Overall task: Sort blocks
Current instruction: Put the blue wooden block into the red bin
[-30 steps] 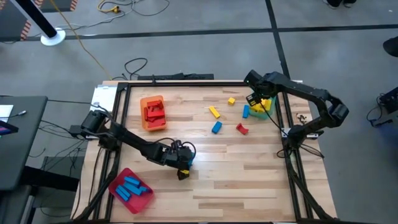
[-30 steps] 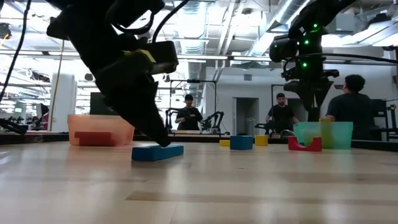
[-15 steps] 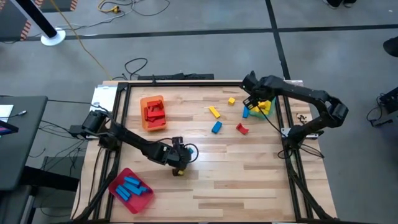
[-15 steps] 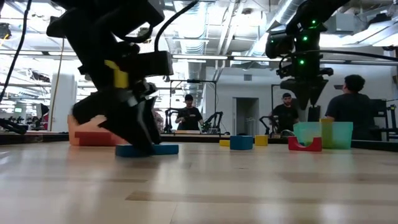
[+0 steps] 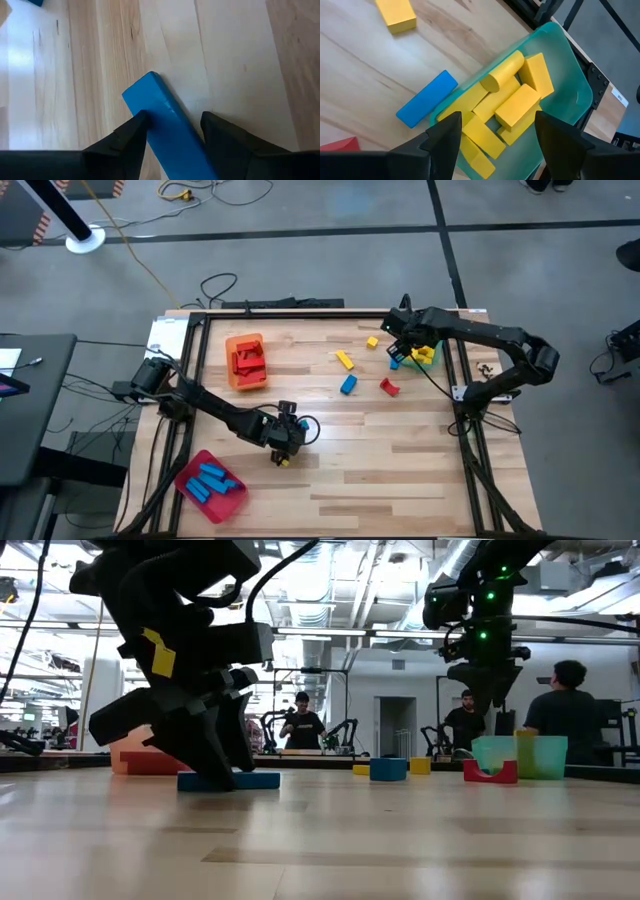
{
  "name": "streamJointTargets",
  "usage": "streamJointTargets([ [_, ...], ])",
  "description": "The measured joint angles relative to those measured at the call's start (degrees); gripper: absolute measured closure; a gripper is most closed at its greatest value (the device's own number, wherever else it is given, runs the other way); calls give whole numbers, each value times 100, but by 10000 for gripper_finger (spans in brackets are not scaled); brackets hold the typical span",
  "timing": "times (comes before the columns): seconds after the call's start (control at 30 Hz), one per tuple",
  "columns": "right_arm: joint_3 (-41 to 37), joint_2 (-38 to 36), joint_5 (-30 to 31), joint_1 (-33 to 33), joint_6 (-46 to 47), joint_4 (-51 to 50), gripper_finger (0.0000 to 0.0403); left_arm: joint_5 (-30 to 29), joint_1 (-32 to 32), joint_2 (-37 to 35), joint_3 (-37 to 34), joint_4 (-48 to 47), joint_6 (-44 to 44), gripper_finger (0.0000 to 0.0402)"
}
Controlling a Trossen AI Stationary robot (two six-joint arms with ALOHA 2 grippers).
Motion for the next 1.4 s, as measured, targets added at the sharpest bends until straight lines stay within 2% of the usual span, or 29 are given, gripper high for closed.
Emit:
streamJointTargets([
  [0.3, -1, -2, 0, 220, 7, 16, 138, 214, 25, -630, -34, -92, -321, 144],
  [0.43, -2, -2, 0, 280, 48, 40, 138, 166, 79, -650, -40, -63, -474, 121],
  [0.63, -2, -2, 2, 410, 57, 66, 138, 205, 136, -660, -43, -321, -904, 116],
  [0.77, -2, -2, 2, 487, 56, 68, 138, 699, 291, -667, -238, -245, -1139, 116],
  [0.87, -2, -2, 2, 549, 90, 70, 138, 818, 406, -678, -384, -123, -1380, 117],
  [1.03, -2, -2, 2, 693, 153, 70, 138, 1125, 542, -689, -476, -79, -1384, 153],
  [1.27, -2, -2, 0, 905, 260, 70, 138, 1474, 550, -689, -478, -103, -883, 278],
  [1.4, -2, -2, 2, 1014, 349, 82, 138, 1555, 551, -703, -418, -196, -665, 281],
])
